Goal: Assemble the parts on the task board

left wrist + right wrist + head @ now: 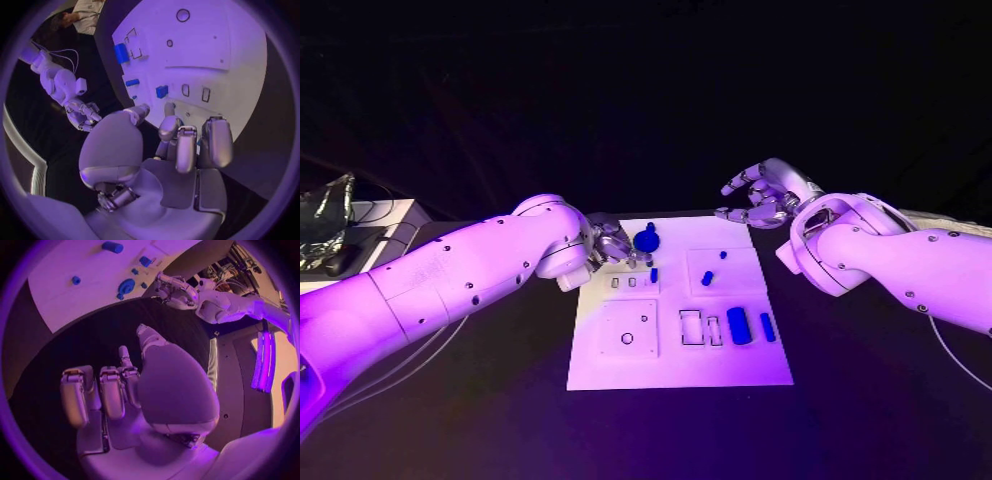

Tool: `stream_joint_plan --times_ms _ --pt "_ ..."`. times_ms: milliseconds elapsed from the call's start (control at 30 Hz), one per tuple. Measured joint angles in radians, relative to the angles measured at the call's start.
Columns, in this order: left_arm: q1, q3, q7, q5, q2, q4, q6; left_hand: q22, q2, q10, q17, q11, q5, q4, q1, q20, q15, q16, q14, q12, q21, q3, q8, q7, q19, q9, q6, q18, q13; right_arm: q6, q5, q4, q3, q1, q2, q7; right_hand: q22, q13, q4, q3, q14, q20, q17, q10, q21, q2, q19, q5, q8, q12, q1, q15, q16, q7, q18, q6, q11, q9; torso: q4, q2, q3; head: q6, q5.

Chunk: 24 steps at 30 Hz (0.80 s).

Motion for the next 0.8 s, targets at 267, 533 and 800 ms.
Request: stream_joint_plan --times_ms 267,533,800 --pt "0.040 -0.039 -0.053 -0.025 0.080 -0.083 0.064 0.006 0.001 0.000 0.000 0.000 0.000 0.003 -0.025 0.000 0.000 0.000 0.000 0.000 0.000 0.003 0.000 0.000 0.000 0.007 0.000 0.000 0.003 0.024 0.018 -0.024 0.000 0.000 0.012 -0.011 0.000 0.000 0.000 0.000 0.000 0.000 0.000 0.000 0.000 0.000 0.000 0.004 0.000 0.000 0.000 0.000 0.000 0.000 0.000 0.000 0.000 0.000 -0.0027 -0.003 0.0054 -0.008 0.002" --pt "0.057 -0.048 -0.079 -0.036 0.133 -0.148 0.119 0.011 0.002 0.000 0.000 0.000 0.000 0.003 -0.040 0.004 0.000 0.000 0.000 0.000 0.005 0.003 0.000 -0.001 0.004 0.010 -0.006 0.000 0.001 0.040 0.026 -0.033 0.000 0.001 0.023 -0.021 0.000 0.000 0.000 0.000 0.000 0.000 0.000 0.000 0.000 0.000 0.000 0.004 0.000 0.000 0.000 0.000 0.000 0.000 0.000 0.000 0.000 0.000 -0.0034 0.000 0.0049 -0.007 0.000" --pt "0.063 -0.049 -0.091 -0.041 0.166 -0.185 0.161 0.012 -0.006 0.000 0.000 0.000 0.000 0.003 -0.053 0.004 0.000 0.000 0.000 0.000 0.005 0.003 0.000 0.000 0.003 0.016 -0.008 0.000 -0.005 0.048 0.028 -0.038 0.000 0.001 0.030 -0.028 0.000 0.000 0.003 0.003 0.000 0.000 0.000 0.000 0.000 0.000 0.000 0.004 0.000 0.000 0.000 0.000 0.000 0.000 0.000 0.000 0.000 0.000 -0.0022 0.004 0.0023 -0.006 -0.003"
